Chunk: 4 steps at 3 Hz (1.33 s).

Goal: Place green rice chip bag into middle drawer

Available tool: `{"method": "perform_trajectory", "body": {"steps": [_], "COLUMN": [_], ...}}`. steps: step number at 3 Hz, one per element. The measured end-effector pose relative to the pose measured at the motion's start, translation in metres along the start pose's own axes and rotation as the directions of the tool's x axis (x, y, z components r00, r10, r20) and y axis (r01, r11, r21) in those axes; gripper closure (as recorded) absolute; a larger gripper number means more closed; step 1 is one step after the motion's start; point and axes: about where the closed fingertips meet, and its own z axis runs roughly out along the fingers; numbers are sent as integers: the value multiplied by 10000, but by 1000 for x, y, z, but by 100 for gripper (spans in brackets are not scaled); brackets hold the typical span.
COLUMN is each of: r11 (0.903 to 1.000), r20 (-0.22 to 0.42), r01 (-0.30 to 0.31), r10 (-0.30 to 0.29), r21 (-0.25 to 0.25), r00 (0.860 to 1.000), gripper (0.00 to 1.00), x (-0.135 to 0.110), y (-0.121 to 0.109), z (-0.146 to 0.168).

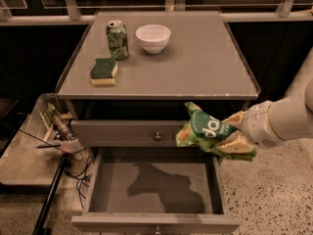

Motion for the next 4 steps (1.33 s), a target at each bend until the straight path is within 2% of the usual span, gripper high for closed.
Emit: {"method": "perform_trajectory", "body": {"steps": [1,2,3,4], "r11": [10000,9977,9846,9724], "r20": [-1,-58,-117,-88], "r01": [-3,-237,-461,-601], "r10": [3,234,448,597], "r21": [-9,-636,-1688,-2256], "r00": [10000,9997,9989,9982], "gripper": [100,100,100,100], "x": [0,9,22,35], "y": [0,13,42,66], "z": [0,30,86,131]}}
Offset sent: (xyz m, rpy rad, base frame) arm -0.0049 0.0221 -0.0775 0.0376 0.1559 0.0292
